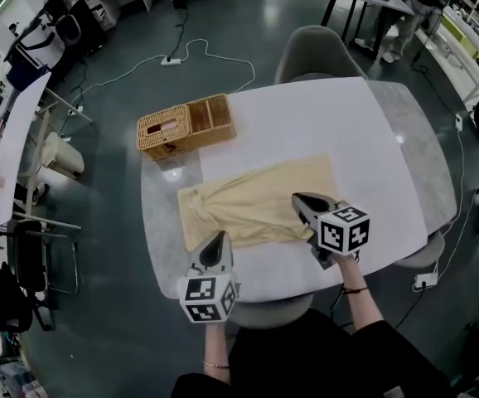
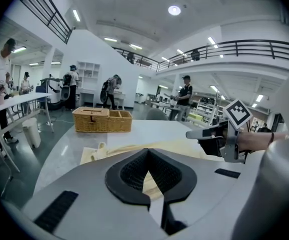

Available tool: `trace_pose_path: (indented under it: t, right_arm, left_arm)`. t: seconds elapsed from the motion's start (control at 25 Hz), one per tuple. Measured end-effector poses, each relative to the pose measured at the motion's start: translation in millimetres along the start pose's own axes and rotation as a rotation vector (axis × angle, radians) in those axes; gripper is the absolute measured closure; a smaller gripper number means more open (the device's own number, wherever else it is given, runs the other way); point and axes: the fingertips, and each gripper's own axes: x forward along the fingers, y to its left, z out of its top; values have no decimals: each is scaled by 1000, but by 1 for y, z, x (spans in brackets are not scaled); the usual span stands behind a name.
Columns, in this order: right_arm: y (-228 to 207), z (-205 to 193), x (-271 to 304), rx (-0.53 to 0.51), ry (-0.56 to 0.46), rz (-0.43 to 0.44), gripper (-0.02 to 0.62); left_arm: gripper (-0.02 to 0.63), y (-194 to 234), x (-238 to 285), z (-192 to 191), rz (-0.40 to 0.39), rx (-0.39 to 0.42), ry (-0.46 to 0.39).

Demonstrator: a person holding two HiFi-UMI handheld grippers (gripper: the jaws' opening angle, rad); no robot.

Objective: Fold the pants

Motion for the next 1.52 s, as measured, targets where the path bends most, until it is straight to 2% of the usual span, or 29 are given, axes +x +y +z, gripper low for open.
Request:
trace_pose_path:
  t: [0.24,0.44,0.72,0.84,1.08,1.28,1.52]
  right_arm:
    - [-43,1,-21,17,-6,-76,580]
    - [-86,-5,-32,43,8,-192,580]
    - [-136,-14,-34,63,44,-313,572]
    - [-151,-19,-30,75,66,-339,479]
    - [-176,-36,-19,148,109,-354,399]
    - [-179,-45,-8,208,142,-305,394]
    - [-181,-56,-2,247,202,-297,396]
  left_arm:
    - [598,-29,25,0,-41,33,18]
    - [598,-42,46,-2,-61,61,36]
    - [598,-52,64,-10,-63,59,71]
    - [598,-55,70,-12,-60,56,82]
    - [598,-60,80,-20,-54,52,105]
    - [598,-65,84,-22,-45,47,121]
    - [598,-67,83,-23,-29,41,133]
